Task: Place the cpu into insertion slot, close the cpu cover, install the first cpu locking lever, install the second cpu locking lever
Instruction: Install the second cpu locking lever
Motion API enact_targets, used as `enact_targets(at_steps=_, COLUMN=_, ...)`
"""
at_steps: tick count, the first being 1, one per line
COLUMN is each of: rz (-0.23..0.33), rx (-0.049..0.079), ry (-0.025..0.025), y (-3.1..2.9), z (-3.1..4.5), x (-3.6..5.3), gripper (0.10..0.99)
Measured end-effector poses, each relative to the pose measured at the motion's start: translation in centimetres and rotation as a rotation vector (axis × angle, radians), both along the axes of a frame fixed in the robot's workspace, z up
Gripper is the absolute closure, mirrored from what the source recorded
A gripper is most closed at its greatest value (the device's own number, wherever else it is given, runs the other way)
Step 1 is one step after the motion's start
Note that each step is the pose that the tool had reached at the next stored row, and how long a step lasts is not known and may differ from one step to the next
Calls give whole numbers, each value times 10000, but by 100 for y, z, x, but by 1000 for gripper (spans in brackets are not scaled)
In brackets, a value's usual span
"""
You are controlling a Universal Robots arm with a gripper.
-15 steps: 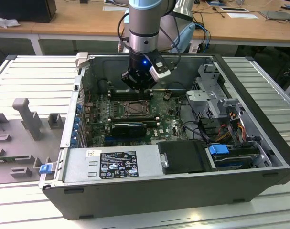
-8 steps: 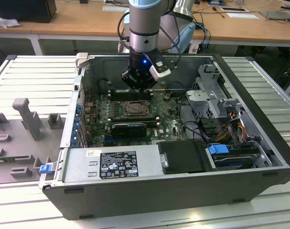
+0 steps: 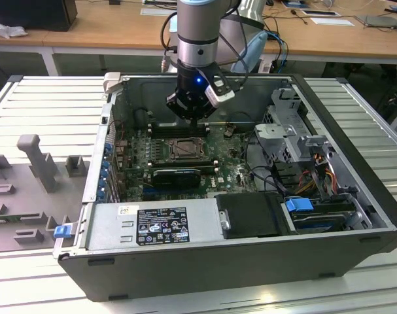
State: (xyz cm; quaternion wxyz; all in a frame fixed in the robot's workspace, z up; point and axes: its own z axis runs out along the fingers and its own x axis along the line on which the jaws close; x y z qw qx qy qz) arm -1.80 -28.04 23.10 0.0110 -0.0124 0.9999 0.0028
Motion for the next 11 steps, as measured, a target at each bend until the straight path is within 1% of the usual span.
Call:
enact_targets(at_steps=7, rz=-13, rx=0, ry=0, y=-55, z=-1, x=0, gripper=980)
enact_targets(at_steps=11, rz=-12, rx=1, ry=-1, y=-71, z=20, x=0, gripper=980)
